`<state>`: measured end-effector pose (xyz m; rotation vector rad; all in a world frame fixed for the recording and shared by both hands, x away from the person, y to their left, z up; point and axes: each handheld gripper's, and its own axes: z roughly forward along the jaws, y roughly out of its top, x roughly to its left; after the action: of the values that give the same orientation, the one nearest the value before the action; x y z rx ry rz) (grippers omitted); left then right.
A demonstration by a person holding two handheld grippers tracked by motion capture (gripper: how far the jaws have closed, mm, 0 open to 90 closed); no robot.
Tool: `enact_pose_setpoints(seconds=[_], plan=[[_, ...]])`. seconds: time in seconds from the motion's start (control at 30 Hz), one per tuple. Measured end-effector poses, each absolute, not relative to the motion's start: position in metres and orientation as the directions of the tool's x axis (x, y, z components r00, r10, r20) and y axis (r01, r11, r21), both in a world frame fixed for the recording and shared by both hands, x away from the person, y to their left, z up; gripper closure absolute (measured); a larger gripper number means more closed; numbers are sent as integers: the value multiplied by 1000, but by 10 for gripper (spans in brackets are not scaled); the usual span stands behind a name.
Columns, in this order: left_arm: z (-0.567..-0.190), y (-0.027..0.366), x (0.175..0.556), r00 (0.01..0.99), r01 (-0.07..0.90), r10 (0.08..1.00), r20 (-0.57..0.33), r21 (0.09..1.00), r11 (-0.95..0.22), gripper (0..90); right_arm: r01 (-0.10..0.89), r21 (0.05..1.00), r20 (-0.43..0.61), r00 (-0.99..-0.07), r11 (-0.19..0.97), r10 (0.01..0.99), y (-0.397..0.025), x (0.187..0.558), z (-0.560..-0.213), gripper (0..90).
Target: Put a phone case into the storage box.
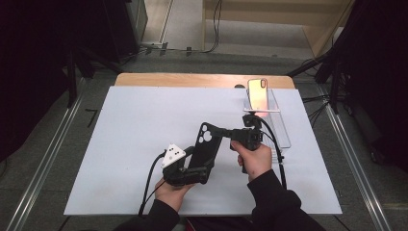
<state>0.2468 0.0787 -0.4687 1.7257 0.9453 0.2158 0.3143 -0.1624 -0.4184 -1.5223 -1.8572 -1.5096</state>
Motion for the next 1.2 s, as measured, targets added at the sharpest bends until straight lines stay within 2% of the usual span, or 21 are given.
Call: enact_pose_setpoints(seconds=[0.1,0.43,0.53,0.73,0.97,1.2], plan=[[-467,77,248,672,485,674,-306,870,-89,128,842,529,753,-410,-104,515,-162,313,-416,775],[-461,77,254,634,609,675,-378,782,-135,118,811,579,703,-445,-83,555,-163,309,-408,775],[-459,79,256,637,619,669,-383,771,-148,128,797,600,676,-458,-71,577,-164,307,-406,775],[-453,82,260,657,631,640,-399,756,-176,139,724,690,542,-531,15,652,-161,301,-399,774],[-447,87,266,671,633,631,-390,744,-212,165,665,743,459,-592,79,662,-161,296,-395,773],[-438,93,271,686,634,613,-393,735,-239,164,628,770,428,-637,110,641,-166,293,-392,773]])
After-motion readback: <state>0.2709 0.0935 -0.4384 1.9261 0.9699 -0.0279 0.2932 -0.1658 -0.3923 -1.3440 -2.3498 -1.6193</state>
